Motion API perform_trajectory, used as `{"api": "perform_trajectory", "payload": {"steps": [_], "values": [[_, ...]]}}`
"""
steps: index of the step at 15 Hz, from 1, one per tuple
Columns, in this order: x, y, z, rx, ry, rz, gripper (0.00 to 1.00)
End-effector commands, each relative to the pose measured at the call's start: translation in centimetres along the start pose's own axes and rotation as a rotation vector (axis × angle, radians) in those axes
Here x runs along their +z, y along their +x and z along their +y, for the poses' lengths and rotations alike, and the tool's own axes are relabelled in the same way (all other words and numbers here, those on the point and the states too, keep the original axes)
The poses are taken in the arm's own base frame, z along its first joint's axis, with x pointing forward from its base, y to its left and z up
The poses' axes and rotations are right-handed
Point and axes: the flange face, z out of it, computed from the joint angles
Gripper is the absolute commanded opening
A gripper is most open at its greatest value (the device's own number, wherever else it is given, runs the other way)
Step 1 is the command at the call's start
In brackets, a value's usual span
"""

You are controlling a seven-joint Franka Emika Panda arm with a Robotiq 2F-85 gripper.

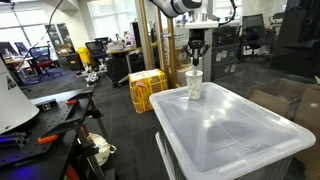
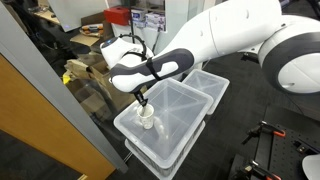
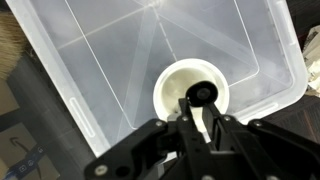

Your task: Put the marker in the cup on the clear surface

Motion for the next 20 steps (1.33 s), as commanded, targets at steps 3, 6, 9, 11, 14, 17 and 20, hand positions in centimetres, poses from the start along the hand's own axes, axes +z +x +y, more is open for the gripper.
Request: {"api": "perform_trajectory", "payload": {"steps": [3,6,9,11,14,17,20], "values": [[-3.9,-0.7,-1.0,0.057,-0.024,-0.064,0.05],[-5.6,-1.0,-1.2,0.093,-0.045,-0.066,0.05],[-7.3,-1.4,-1.5,0.13,-0.069,-0.055,0.05],[-8.3,-1.9,-1.6,0.163,-0.082,-0.046,0.05],[-9.3,-3.3,-2.0,0.229,-0.095,-0.031,0.05],[-9.9,-4.8,-2.7,0.3,-0.112,-0.002,0.05],[-9.9,-6.7,-3.1,0.378,-0.14,0.052,0.05]]}}
